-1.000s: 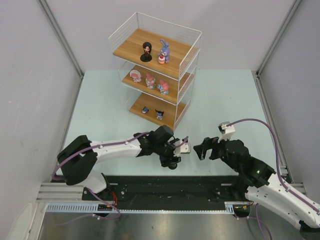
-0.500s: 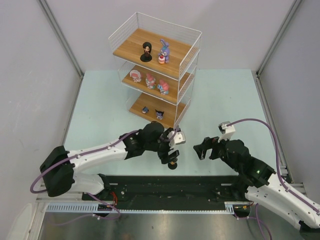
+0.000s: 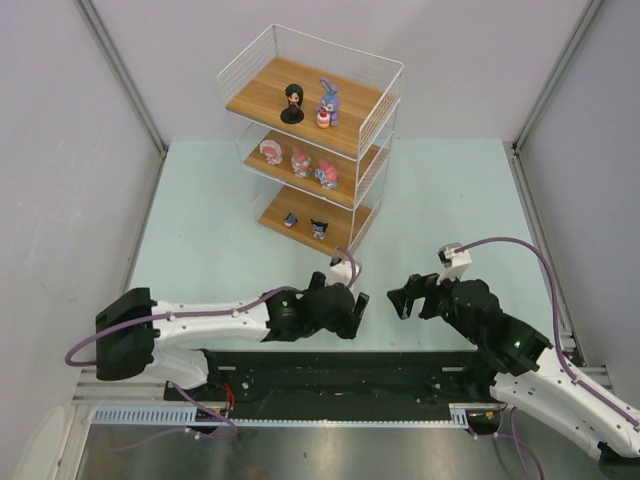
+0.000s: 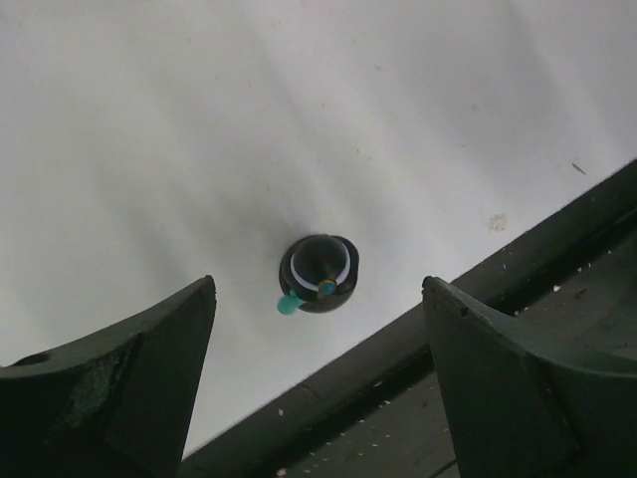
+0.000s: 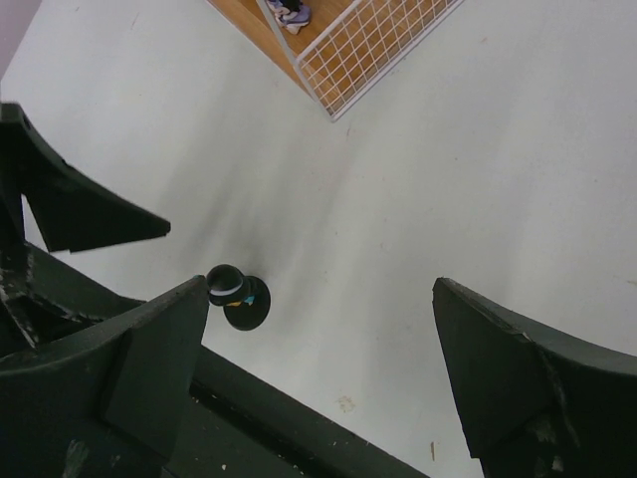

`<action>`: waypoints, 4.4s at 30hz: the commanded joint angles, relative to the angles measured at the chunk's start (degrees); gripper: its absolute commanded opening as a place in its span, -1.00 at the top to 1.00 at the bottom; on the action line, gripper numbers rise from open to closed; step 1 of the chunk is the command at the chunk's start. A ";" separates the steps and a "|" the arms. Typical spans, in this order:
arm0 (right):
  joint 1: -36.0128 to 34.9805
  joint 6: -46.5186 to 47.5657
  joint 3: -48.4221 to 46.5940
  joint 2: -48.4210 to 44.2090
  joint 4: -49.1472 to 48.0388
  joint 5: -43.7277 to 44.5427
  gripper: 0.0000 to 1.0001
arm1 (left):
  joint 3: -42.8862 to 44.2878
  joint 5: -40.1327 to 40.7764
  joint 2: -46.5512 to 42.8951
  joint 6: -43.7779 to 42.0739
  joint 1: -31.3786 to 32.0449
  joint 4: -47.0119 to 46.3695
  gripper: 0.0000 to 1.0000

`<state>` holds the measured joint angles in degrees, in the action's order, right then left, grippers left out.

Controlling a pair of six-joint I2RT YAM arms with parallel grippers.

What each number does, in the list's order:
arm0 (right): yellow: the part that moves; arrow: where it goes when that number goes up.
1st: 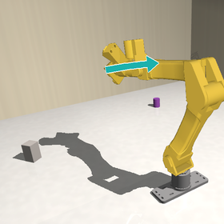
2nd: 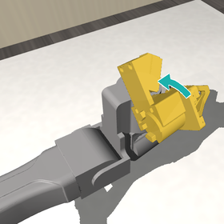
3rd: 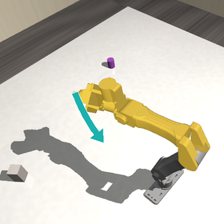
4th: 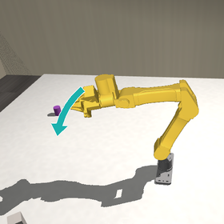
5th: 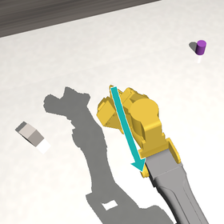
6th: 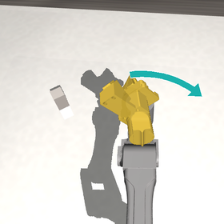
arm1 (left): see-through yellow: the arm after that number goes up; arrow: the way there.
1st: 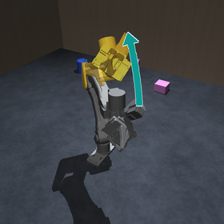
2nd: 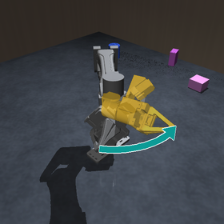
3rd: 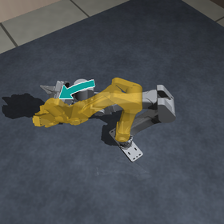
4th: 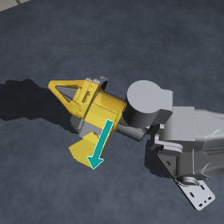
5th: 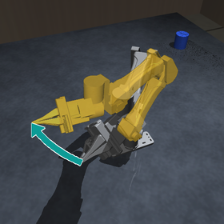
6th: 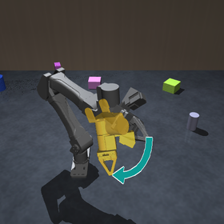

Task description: Place and organize the plastic toys onto the shelf

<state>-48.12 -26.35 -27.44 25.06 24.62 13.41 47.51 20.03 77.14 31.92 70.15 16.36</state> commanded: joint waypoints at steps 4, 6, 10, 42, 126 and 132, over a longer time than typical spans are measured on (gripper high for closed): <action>0.31 -0.28 -1.91 -0.62 -1.33 -0.58 -0.99 | 9.18 19.69 8.09 27.82 8.07 13.32 -0.84; 0.31 -0.46 -2.00 -0.98 -1.07 -0.66 -0.99 | 9.18 20.40 9.33 31.60 8.34 13.52 -0.86; 0.39 -0.63 -2.00 -1.68 -0.45 -0.58 -0.99 | 8.22 22.15 10.74 34.52 8.34 12.73 -0.87; 0.57 0.16 -2.00 0.52 -1.77 -1.37 -0.99 | 1.27 40.79 17.34 37.07 18.97 0.07 -0.64; 0.92 -1.51 0.19 4.03 -3.53 -4.53 -0.99 | -17.27 37.45 5.83 28.26 19.59 -12.85 -0.09; 1.10 -8.18 3.79 9.11 -5.01 -6.55 -0.17 | -17.80 39.46 1.26 36.34 20.38 -4.95 -0.08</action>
<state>-47.37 -29.23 -26.11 30.68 21.91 9.06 29.87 55.79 82.06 58.70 90.06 4.29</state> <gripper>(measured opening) 0.860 0.544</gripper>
